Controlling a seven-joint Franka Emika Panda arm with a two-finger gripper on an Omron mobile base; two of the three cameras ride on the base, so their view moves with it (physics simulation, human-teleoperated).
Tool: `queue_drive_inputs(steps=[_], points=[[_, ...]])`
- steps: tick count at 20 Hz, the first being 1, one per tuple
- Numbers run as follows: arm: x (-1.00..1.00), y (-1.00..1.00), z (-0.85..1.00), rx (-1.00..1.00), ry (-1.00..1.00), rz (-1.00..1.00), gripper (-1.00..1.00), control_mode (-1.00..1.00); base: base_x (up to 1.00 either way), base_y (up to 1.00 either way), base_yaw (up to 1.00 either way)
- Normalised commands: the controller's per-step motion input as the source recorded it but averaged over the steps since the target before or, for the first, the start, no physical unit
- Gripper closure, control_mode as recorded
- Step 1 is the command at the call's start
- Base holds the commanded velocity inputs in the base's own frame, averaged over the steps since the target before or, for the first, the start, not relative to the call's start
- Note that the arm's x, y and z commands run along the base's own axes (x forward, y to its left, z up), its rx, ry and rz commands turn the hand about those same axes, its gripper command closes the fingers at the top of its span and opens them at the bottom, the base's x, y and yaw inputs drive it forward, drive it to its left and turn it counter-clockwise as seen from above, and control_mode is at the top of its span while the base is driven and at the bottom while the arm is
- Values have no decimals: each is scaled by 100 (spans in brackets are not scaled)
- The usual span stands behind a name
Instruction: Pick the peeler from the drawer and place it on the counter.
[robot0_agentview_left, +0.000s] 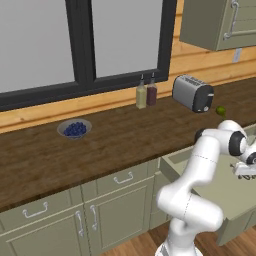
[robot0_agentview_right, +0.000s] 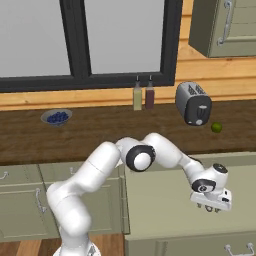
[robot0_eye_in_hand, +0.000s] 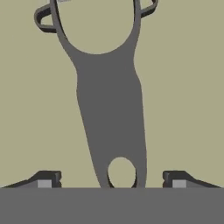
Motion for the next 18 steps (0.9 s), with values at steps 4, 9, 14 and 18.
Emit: queue_drive_inputs(steps=[4, 9, 14, 18], points=[[0, 11, -81, -16, 5, 4, 100, -100, 0, 0, 0], [-21, -17, -40, -8, 0, 9, 100, -100, 0, 0, 0], [-53, -16, 1, 1, -10, 9, 100, -100, 0, 0, 0], [-36, 8, 82, 9, -19, 2, 100, -100, 0, 0, 0]])
